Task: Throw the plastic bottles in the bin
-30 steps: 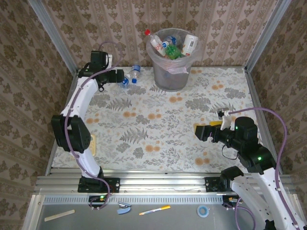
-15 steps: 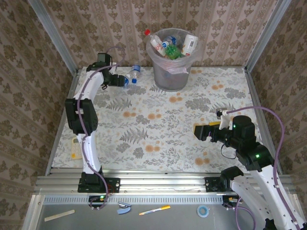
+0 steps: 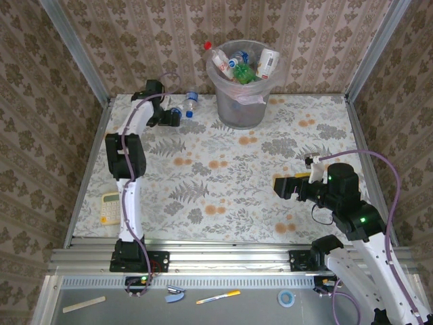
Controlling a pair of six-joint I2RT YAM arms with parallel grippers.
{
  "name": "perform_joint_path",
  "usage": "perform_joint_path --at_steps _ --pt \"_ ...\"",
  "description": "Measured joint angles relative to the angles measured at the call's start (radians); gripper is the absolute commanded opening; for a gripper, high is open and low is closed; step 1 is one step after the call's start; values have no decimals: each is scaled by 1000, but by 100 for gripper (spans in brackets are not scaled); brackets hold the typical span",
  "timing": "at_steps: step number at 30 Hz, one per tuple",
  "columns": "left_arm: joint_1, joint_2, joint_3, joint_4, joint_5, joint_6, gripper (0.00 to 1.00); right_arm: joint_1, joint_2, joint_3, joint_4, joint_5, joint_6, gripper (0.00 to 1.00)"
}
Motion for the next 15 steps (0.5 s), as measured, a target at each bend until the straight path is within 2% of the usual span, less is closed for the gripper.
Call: perform_joint_path --at_steps 8,12,15 --pt "0 28 1 -2 7 -25 68 0 0 0 0 0 0 100" --pt "0 29 1 0 12 -33 56 0 0 0 0 3 0 100" --pt "5 29 -4 9 28 -41 50 0 5 0 0 3 0 100"
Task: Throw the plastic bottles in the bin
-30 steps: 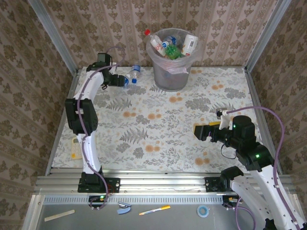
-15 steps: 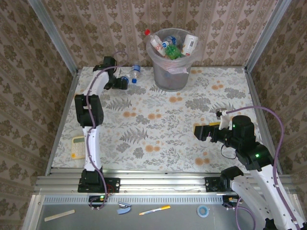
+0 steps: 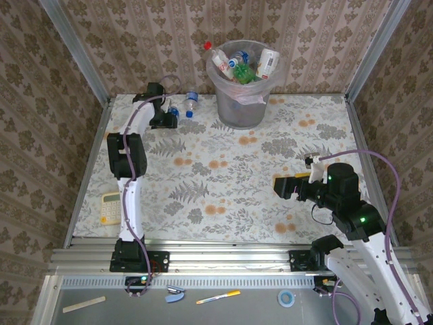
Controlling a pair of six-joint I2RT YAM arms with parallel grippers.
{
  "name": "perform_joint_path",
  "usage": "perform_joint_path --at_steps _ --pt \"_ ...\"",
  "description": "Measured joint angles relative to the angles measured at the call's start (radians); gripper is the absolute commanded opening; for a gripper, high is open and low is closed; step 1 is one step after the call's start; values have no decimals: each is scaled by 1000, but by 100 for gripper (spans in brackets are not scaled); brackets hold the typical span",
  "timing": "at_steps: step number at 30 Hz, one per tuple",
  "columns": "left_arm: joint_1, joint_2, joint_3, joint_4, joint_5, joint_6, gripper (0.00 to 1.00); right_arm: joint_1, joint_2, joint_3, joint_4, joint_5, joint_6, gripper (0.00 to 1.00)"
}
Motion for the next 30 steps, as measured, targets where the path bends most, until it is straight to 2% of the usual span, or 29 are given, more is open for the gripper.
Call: perform_joint_path --at_steps 6,13,30 --pt "7 -47 -92 74 25 -5 44 0 37 11 -2 1 0 100" --pt "7 -181 -320 151 48 -25 37 0 74 55 -1 7 -1 100" --pt "-31 -695 -866 338 107 -81 35 -3 200 127 8 8 -85 100"
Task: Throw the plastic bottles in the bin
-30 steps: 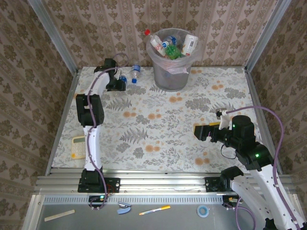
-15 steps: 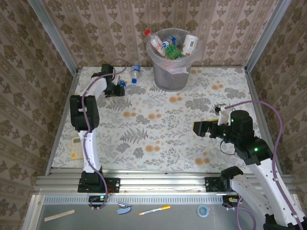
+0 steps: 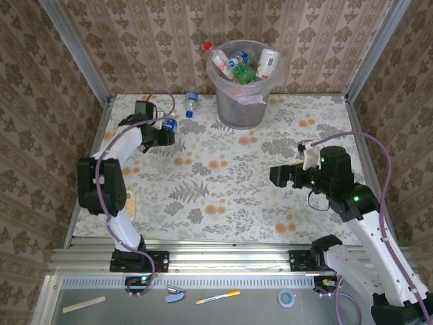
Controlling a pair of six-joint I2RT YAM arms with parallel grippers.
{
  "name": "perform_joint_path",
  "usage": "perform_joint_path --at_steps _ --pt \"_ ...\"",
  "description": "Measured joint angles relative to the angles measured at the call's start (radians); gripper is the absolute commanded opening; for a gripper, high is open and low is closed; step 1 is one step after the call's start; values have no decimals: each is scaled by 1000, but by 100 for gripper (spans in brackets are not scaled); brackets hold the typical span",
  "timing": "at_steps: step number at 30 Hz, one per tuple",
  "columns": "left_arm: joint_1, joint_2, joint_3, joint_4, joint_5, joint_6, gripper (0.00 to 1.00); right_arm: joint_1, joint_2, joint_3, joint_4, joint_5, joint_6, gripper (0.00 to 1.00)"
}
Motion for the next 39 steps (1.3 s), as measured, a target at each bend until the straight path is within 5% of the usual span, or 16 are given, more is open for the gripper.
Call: perform_joint_path --at_steps 9,19,39 --pt "-48 -317 -215 134 49 -103 36 -3 25 23 21 -2 -47 100" --pt "-115 -538 -231 304 98 -157 37 -7 68 32 47 -9 -71 100" --pt "-232 -534 -117 489 148 -195 38 -10 51 35 50 -9 -82 100"
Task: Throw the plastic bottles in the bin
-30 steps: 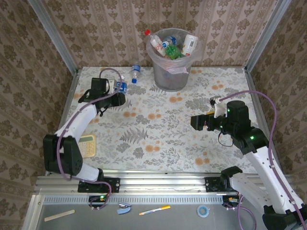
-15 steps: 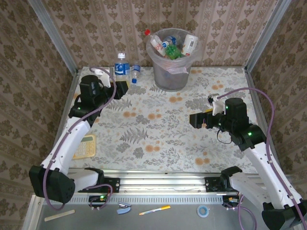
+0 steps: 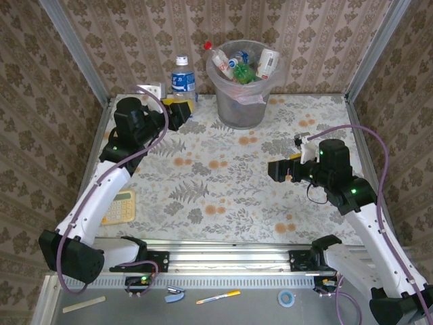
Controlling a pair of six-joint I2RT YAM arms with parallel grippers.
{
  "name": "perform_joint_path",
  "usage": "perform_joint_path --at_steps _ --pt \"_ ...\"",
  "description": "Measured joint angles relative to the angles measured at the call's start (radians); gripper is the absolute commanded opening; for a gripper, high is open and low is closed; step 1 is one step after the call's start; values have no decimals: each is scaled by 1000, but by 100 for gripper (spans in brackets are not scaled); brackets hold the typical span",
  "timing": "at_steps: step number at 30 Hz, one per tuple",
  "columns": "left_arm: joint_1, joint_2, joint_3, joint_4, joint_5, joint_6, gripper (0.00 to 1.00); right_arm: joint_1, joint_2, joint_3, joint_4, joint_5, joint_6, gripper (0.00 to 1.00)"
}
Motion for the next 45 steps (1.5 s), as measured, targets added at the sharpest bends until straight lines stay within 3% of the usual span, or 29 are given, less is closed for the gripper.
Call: perform_joint_path --at_steps 24,38,45 --pt "-84 169 192 81 64 9 39 -5 -26 0 -1 1 0 100" --pt "-111 367 438 21 93 32 38 -5 -28 0 -9 1 0 100" --pt "-130 428 482 5 135 42 38 -12 -27 0 14 25 10 100"
